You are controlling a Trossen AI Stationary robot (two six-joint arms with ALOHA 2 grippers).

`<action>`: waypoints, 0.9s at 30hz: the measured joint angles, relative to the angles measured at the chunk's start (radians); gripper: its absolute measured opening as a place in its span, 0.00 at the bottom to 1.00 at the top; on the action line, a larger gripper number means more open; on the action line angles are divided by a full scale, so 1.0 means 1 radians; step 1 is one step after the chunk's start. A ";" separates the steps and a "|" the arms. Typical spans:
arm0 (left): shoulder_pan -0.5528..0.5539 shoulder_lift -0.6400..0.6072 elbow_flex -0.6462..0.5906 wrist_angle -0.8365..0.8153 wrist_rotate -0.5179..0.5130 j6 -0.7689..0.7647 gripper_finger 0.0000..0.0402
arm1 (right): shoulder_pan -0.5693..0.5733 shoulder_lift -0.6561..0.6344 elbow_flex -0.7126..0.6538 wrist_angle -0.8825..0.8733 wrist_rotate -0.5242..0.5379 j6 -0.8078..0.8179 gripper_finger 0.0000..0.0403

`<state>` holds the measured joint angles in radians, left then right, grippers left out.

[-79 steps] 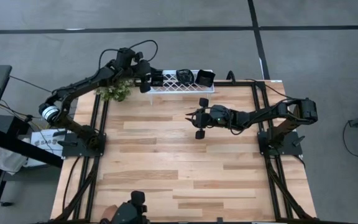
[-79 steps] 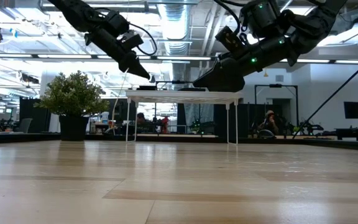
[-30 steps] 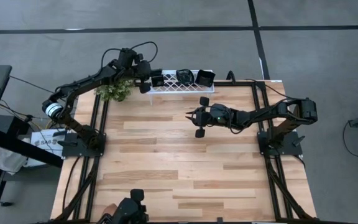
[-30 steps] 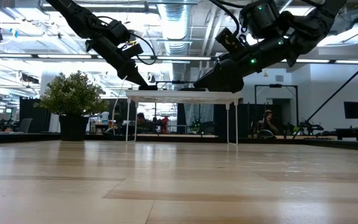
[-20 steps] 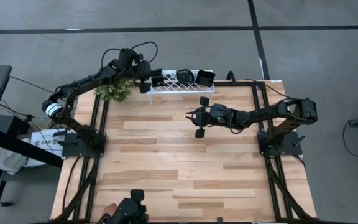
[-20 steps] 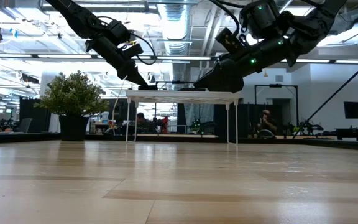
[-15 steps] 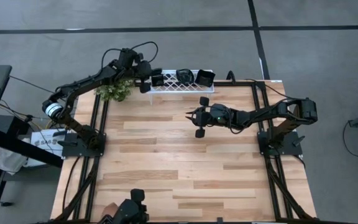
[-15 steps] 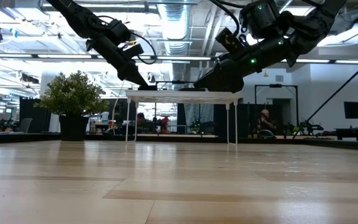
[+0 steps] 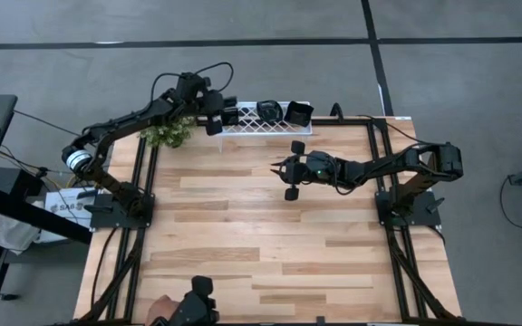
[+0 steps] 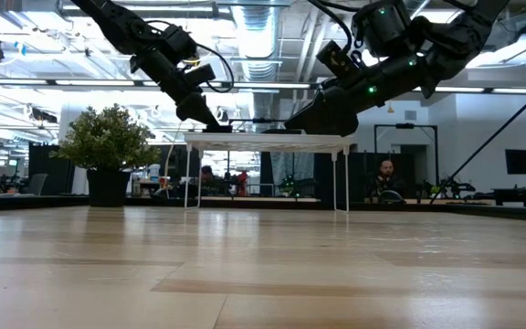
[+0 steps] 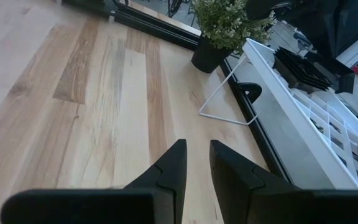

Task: Pick & Place Mini shaped plates
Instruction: Stack the black square plate on top of the black square plate on the shelf

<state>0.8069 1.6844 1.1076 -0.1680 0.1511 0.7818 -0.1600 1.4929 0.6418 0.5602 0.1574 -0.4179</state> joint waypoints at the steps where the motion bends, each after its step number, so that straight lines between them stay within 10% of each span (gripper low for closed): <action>1: -0.003 0.000 0.000 0.000 -0.012 0.000 0.01 | 0.000 0.000 0.000 0.000 0.000 0.000 0.16; 27: -0.191 -0.083 -0.106 0.025 -0.248 0.055 0.01 | 0.002 0.000 0.000 0.000 0.000 0.000 0.16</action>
<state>0.6155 1.6012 1.0012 -0.1428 -0.0972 0.8371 -0.1577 1.4929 0.6418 0.5606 0.1570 -0.4179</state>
